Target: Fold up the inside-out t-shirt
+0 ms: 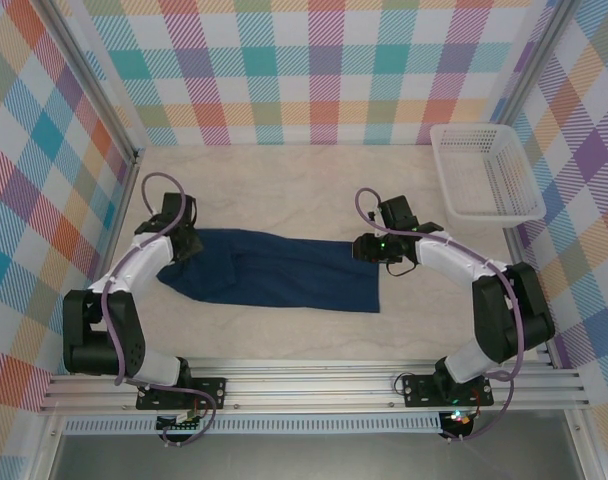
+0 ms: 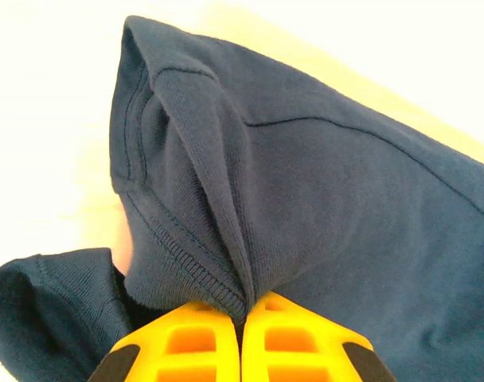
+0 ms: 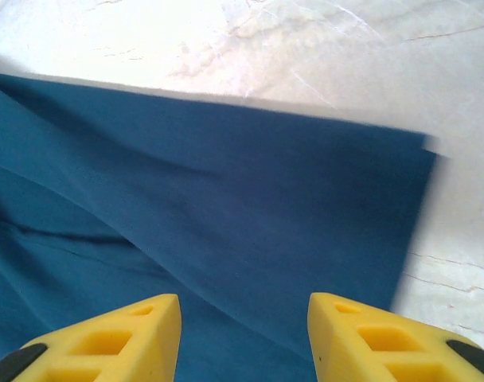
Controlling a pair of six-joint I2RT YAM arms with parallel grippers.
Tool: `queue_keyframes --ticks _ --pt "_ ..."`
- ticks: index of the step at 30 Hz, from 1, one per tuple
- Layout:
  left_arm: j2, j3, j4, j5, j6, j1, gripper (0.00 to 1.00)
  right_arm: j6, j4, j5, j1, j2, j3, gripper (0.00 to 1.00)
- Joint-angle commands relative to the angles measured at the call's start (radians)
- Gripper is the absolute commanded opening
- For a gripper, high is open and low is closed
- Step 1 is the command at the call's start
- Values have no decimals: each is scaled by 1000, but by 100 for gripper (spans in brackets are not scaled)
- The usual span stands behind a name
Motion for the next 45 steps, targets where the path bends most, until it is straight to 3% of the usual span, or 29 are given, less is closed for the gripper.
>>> queue_keyframes --ticks 1,4,9,18,24,28,36,45 --pt "-19 77 -123 -123 -5 -40 0 -32 -44 47 1 -45 30 47" --pt "-2 156 -209 -163 -30 -181 0 -29 -51 48 0 -48 31 47" --pt "64 290 -311 -59 -114 -407 0 -15 -48 23 -2 -28 18 47" --pt "325 599 -393 94 -131 -668 0 11 -30 8 -15 -17 -15 47" --pt "442 775 -484 131 -46 -727 0 44 -14 -36 -40 -5 -50 47" --pt "446 801 -490 228 3 -730 0 57 -5 -75 -51 24 -53 47" --pt "432 853 -581 290 123 -733 0 67 -2 -118 -51 143 -29 45" --pt "448 856 -523 421 151 -757 0 71 -1 -124 -51 174 -18 44"
